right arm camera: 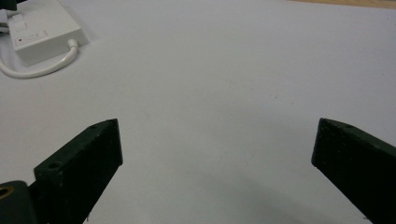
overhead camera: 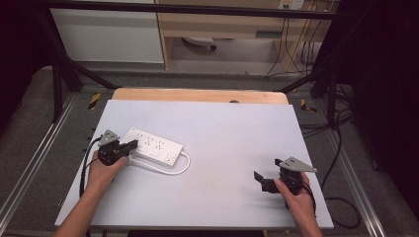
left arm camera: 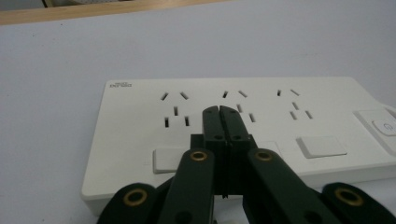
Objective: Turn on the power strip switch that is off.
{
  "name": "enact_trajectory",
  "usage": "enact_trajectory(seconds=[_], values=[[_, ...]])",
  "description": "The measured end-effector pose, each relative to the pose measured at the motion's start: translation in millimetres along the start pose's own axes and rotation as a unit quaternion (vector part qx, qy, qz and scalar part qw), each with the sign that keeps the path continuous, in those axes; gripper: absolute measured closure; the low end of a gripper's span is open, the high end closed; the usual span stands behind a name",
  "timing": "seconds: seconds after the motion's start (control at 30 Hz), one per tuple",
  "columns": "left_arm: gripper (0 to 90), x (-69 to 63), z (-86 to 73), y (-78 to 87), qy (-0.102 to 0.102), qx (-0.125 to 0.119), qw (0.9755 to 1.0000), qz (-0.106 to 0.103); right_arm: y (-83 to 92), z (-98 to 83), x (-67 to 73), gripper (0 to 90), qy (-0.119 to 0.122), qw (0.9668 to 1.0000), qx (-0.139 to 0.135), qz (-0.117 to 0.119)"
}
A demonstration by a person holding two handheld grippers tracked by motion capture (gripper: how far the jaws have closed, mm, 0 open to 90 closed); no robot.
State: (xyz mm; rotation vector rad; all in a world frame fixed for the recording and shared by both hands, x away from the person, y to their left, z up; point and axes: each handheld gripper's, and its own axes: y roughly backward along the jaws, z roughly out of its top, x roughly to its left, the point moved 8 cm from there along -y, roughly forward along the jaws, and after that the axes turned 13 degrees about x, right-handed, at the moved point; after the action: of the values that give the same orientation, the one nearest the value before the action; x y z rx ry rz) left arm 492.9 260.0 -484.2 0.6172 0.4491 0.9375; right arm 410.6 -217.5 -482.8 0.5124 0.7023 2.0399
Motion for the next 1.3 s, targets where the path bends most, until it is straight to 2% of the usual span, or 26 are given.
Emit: enact_trajectory(seconds=[0.97,1.3], values=[[90.0,-12.0,12.8,7.5,0.001,-0.021,0.9997,-0.012,0.4,0.2,-0.3,2.3,-0.001,1.0000,0.000,0.000],[85.7,-15.8,18.7,10.6,0.001,-0.029,0.9994,-0.016,0.5,0.4,-0.3,2.3,0.000,1.0000,-0.001,0.000]])
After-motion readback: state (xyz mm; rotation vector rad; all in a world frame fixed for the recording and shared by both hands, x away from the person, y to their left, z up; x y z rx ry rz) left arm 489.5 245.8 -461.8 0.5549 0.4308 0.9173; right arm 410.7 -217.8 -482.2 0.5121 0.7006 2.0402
